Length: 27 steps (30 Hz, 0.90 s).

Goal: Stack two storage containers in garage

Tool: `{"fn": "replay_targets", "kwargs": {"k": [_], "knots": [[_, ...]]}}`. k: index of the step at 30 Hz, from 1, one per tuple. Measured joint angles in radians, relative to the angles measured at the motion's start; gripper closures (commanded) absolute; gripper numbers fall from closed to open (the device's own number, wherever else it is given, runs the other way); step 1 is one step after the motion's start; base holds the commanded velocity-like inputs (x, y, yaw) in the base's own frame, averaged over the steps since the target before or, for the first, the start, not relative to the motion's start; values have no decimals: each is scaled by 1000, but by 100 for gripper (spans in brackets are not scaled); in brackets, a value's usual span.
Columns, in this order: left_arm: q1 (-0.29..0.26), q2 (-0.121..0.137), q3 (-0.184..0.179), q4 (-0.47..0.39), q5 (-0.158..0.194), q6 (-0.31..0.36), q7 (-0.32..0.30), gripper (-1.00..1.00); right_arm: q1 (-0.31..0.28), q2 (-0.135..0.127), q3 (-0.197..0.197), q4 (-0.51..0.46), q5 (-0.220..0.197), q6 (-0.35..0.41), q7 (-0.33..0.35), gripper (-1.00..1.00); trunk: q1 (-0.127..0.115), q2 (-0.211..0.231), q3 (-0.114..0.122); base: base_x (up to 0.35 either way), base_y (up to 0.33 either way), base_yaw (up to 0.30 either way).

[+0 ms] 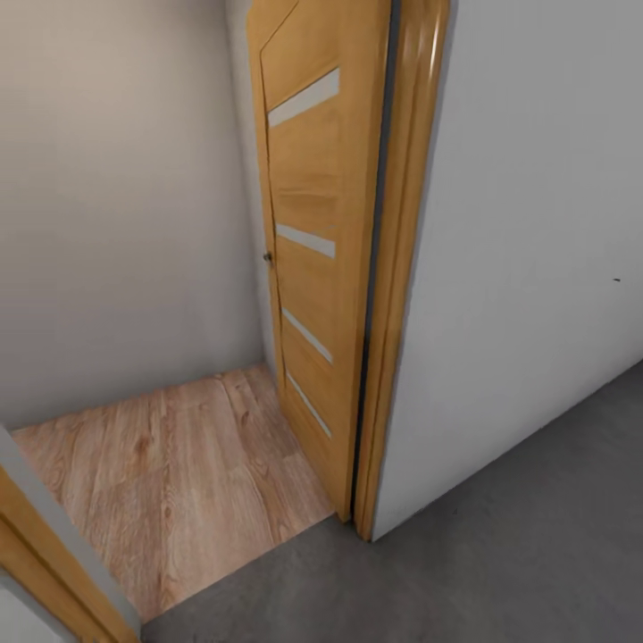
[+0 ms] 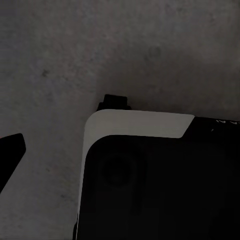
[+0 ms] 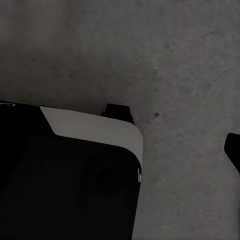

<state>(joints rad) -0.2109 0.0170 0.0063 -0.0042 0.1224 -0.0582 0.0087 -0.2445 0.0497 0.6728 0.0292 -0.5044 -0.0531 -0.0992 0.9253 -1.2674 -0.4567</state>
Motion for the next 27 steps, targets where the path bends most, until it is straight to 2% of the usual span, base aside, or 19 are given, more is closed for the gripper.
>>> {"fn": "replay_targets", "kwargs": {"k": [15, 27], "knots": [[0, 0, 0, 0, 0, 0, 0, -100, 0, 0, 0, 0, 0, 0, 0, -100, 0, 0, 0, 8, 0, 269], [0, 0, 0, 0, -1, 0, -1, -100, 0, 0, 0, 0, 0, 0, 0, -100, -1, 0, 0, 289, 0, 269]]}}
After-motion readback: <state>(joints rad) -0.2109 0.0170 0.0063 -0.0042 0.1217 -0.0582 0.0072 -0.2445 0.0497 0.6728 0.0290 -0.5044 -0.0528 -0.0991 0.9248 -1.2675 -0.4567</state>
